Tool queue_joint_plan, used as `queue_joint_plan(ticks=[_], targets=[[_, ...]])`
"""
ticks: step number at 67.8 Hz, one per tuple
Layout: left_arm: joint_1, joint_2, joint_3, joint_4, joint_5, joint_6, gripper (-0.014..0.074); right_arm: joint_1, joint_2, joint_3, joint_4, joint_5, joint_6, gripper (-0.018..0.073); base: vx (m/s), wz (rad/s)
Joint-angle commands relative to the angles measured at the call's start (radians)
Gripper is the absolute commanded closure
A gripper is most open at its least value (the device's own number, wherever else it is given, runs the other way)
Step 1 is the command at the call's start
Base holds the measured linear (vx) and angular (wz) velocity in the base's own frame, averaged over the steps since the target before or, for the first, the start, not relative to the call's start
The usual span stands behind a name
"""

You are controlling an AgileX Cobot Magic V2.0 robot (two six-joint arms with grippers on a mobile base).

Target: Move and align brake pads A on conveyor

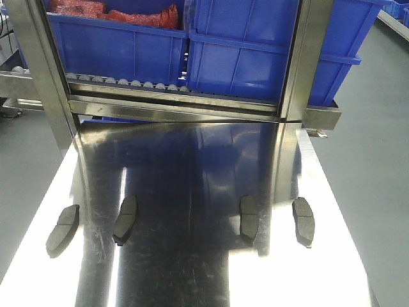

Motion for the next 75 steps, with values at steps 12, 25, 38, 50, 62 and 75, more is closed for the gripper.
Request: queue_joint_plan(ticks=[12, 25, 38, 50, 62, 75], targets=[[0.003, -0.015, 0.017, -0.002, -0.081, -0.001, 0.0603, -0.005, -0.012, 0.011, -0.011, -0.069, -0.005, 0.0571, 0.0, 0.0], [0.003, -0.015, 0.017, -0.002, -0.081, -0.001, 0.0603, -0.005, -0.012, 0.011, -0.011, -0.069, -0.005, 0.0571, 0.0, 0.0], [0.003, -0.015, 0.017, -0.002, -0.081, -0.001, 0.0603, -0.005, -0.012, 0.011, -0.011, -0.069, -0.005, 0.0571, 0.0, 0.0], [0.003, -0.015, 0.017, -0.002, -0.081, -0.001, 0.0603, -0.005, -0.012, 0.011, -0.011, -0.069, -0.005, 0.0571, 0.0, 0.0], [0.003, -0.015, 0.017, -0.002, -0.081, -0.001, 0.0603, -0.005, -0.012, 0.011, -0.011, -0.069, -0.005, 0.0571, 0.0, 0.0], [0.003, -0.015, 0.017, -0.002, -0.081, -0.001, 0.0603, -0.005, -0.012, 0.011, -0.011, -0.069, -0.005, 0.0571, 0.0, 0.0]])
